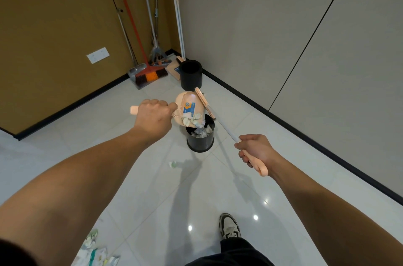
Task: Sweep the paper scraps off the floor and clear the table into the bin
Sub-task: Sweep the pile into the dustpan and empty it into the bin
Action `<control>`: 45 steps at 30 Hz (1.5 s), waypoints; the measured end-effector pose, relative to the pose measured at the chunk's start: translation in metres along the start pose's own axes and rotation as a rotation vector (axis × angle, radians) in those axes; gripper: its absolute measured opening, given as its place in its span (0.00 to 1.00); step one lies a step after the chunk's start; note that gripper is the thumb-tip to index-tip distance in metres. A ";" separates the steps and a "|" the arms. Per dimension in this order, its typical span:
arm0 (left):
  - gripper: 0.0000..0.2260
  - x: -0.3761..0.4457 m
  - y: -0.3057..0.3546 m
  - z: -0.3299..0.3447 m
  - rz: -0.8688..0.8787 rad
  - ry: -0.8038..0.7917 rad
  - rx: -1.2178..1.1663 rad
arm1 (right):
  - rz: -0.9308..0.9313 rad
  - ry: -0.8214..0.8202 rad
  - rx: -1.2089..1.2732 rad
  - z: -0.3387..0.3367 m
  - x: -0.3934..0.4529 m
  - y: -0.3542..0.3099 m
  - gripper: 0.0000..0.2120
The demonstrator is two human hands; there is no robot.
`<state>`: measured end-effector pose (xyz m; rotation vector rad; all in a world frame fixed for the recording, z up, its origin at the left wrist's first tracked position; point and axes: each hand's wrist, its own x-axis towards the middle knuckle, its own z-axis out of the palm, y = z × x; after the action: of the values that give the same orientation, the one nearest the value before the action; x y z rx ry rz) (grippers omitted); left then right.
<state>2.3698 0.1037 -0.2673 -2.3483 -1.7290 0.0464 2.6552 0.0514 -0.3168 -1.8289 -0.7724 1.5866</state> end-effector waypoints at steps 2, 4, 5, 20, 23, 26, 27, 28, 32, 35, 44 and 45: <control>0.07 0.000 0.000 0.000 0.044 -0.020 0.044 | 0.003 -0.003 0.010 0.000 0.000 0.001 0.21; 0.08 0.000 0.000 0.001 0.044 -0.024 0.050 | 0.008 -0.005 0.017 0.000 0.001 0.001 0.21; 0.09 0.000 -0.001 0.003 0.051 -0.024 0.048 | 0.007 -0.004 0.013 0.000 0.000 0.002 0.21; 0.09 0.005 -0.005 -0.003 0.049 0.006 0.078 | -0.002 -0.018 0.026 -0.002 -0.002 -0.002 0.20; 0.10 0.007 -0.009 -0.003 0.136 -0.007 0.116 | -0.009 -0.012 0.012 -0.004 -0.003 -0.002 0.20; 0.12 0.007 -0.010 -0.003 0.141 -0.002 0.123 | 0.001 -0.014 0.024 -0.005 -0.003 -0.001 0.20; 0.12 0.006 -0.010 -0.003 0.145 -0.005 0.127 | -0.001 -0.013 0.012 -0.005 -0.004 -0.001 0.20; 0.12 0.005 -0.009 -0.002 0.148 -0.016 0.130 | -0.003 -0.011 0.002 -0.005 -0.004 0.000 0.20; 0.11 0.002 -0.011 -0.002 0.027 -0.020 0.053 | -0.005 -0.011 -0.005 -0.003 -0.005 0.000 0.20; 0.07 -0.006 -0.020 -0.001 -0.059 0.021 0.002 | -0.009 -0.020 -0.010 0.001 -0.004 -0.001 0.20; 0.04 -0.071 -0.087 0.019 -0.340 0.044 -0.055 | -0.039 -0.112 -0.073 0.063 -0.010 -0.003 0.21; 0.04 -0.080 -0.096 0.022 -0.377 0.033 -0.064 | -0.041 -0.123 -0.085 0.073 -0.011 -0.003 0.20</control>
<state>2.2520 0.0583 -0.2787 -2.0099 -2.1514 -0.1106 2.5810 0.0494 -0.3159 -1.7756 -0.9398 1.6756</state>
